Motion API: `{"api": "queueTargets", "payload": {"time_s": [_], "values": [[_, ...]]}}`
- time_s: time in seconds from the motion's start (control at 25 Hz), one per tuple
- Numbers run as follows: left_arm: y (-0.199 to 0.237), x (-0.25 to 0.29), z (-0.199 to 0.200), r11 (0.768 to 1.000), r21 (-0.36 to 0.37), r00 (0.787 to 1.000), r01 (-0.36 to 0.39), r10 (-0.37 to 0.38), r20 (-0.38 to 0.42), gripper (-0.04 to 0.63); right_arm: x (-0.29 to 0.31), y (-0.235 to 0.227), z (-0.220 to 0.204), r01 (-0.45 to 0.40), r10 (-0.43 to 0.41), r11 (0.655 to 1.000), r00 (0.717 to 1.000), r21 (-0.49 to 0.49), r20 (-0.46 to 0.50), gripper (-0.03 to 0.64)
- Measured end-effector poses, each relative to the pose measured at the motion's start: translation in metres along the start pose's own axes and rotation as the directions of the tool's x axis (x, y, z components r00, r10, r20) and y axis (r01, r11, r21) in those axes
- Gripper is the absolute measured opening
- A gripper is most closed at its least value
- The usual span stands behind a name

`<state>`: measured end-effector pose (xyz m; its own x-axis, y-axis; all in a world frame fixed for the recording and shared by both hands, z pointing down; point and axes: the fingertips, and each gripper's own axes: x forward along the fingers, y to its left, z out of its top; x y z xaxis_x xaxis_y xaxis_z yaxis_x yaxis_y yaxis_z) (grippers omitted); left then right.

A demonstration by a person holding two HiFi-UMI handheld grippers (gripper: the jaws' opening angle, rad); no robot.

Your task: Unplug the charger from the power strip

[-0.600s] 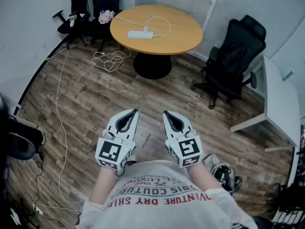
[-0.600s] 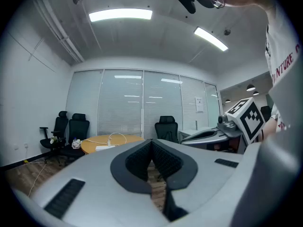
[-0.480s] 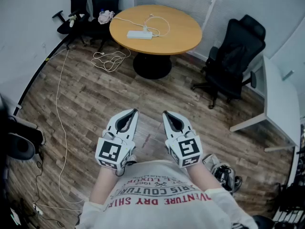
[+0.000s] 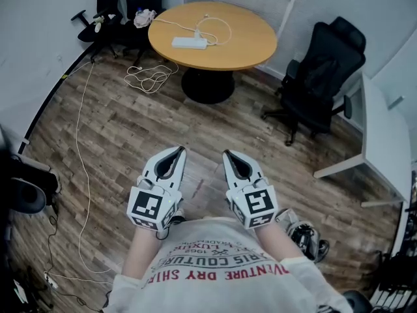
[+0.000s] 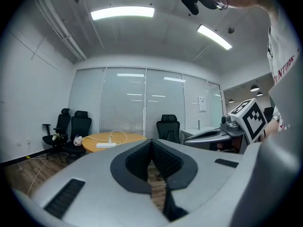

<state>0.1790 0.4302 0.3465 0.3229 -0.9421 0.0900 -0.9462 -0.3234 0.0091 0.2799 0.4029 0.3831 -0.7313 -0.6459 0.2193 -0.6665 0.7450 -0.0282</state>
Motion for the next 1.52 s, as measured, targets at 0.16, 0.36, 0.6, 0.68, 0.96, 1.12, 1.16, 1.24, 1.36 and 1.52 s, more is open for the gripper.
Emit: {"api": "queueTargets", "payload": {"time_s": [0.16, 0.36, 0.6, 0.68, 0.96, 1.12, 1.16, 1.24, 1.36, 1.52], "values": [[-0.011, 0.004, -0.011, 1.0, -0.014, 1.0, -0.017, 0.016, -0.023, 0.031, -0.006, -0.014, -0.009, -0.01, 0.01, 1.0, 1.0, -0.006, -0.013, 0.028], [-0.003, 0.009, -0.03, 0.999, -0.033, 0.997, -0.03, 0.028, -0.068, 0.031, 0.008, -0.021, -0.018, -0.035, 0.035, 0.999, 0.999, 0.003, -0.031, 0.028], [0.046, 0.029, -0.033, 0.998, -0.038, 0.997, -0.045, 0.043, -0.058, 0.031, 0.06, -0.018, -0.017, -0.058, 0.056, 0.998, 0.996, -0.03, -0.064, 0.028], [0.068, 0.043, -0.034, 0.999, -0.039, 0.998, -0.029, 0.026, -0.054, 0.031, 0.084, -0.019, -0.014, -0.051, 0.048, 0.998, 0.996, -0.039, -0.072, 0.028], [0.166, 0.108, -0.017, 0.997, -0.032, 0.997, 0.064, -0.065, -0.038, 0.031, 0.187, -0.038, 0.013, 0.04, -0.044, 0.998, 0.995, -0.052, -0.084, 0.028], [0.241, 0.144, -0.008, 0.994, -0.05, 0.994, 0.099, -0.101, -0.036, 0.031, 0.257, -0.046, 0.033, 0.097, -0.101, 0.994, 0.991, -0.052, -0.087, 0.028], [0.257, 0.152, -0.004, 0.992, -0.061, 0.993, 0.113, -0.115, -0.027, 0.031, 0.273, -0.048, 0.037, 0.11, -0.114, 0.993, 0.99, -0.052, -0.087, 0.028], [0.283, 0.167, 0.001, 0.988, -0.062, 0.99, 0.141, -0.142, -0.013, 0.031, 0.302, -0.056, 0.044, 0.144, -0.147, 0.989, 0.986, -0.043, -0.076, 0.028], [0.316, 0.184, -0.002, 0.988, -0.052, 0.988, 0.147, -0.149, -0.029, 0.031, 0.334, -0.069, 0.054, 0.187, -0.186, 0.982, 0.981, 0.02, -0.062, 0.028], [0.356, 0.203, -0.016, 0.986, -0.119, 0.991, 0.116, -0.123, -0.053, 0.031, 0.372, -0.081, 0.059, 0.183, -0.181, 0.983, 0.98, 0.025, -0.083, 0.029]]}}
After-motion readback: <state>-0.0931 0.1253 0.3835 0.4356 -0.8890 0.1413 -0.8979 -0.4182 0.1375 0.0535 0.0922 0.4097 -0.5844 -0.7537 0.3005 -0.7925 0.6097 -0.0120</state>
